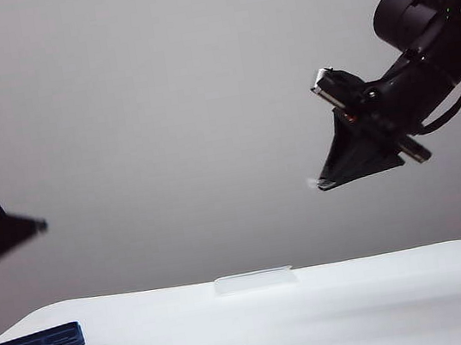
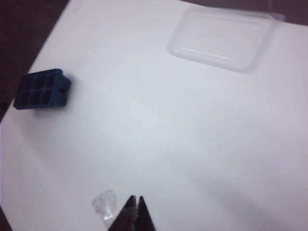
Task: Pick up the ice cube tray, remove its lid, and then place both the tray and the lid back on the table.
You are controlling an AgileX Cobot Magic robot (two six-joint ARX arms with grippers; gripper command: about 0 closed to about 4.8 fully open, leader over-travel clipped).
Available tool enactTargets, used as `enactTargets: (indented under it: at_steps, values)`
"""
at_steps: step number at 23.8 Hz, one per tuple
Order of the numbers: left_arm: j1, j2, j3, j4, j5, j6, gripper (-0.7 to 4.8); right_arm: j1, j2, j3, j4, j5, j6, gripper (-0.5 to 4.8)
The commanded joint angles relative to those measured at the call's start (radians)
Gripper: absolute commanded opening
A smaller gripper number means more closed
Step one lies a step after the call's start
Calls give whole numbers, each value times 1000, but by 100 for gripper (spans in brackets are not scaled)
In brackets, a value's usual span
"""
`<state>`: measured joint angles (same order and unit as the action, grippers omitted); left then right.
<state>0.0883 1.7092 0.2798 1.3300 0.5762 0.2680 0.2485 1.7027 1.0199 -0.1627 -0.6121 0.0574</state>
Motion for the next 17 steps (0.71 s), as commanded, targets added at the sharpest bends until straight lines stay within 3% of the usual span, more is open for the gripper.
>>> enactTargets:
  at_steps: [1, 2, 4, 7, 9, 12, 13, 14, 16, 17]
  values:
    - [-1, -268, -44, -198, -43, 19, 479, 1, -69, 4, -32, 8, 15, -6]
    - [-1, -359, -51, -280, -55, 21, 479, 1, -97, 3, -39, 10, 33, -6]
    - [-1, -583, -48, -501, -108, 24, 423, 0, -170, 3, -51, 26, 63, -6]
    - [-1, -994, 6, -863, -261, 34, 339, 0, -343, 4, -65, 129, 81, -6]
    - [-1, -1160, 71, -1093, -348, 40, 288, 0, -445, 3, -54, 202, 111, -6]
    - [-2, -1291, 102, -1288, -381, 37, 259, -9, -588, -2, -23, 319, 134, -6]
    - [-2, -1321, 102, -1335, -381, 23, 197, -5, -631, -3, -5, 365, 134, -6]
    - [-2, -1336, 103, -1353, -380, -10, 159, -5, -668, -10, 11, 397, 133, -6]
    - [-3, -1381, 102, -1407, -367, -124, 140, -9, -769, -52, 41, 500, 109, -5]
    - [-3, -1398, 102, -1435, -367, -130, 122, -9, -834, -94, 63, 533, 90, -6]
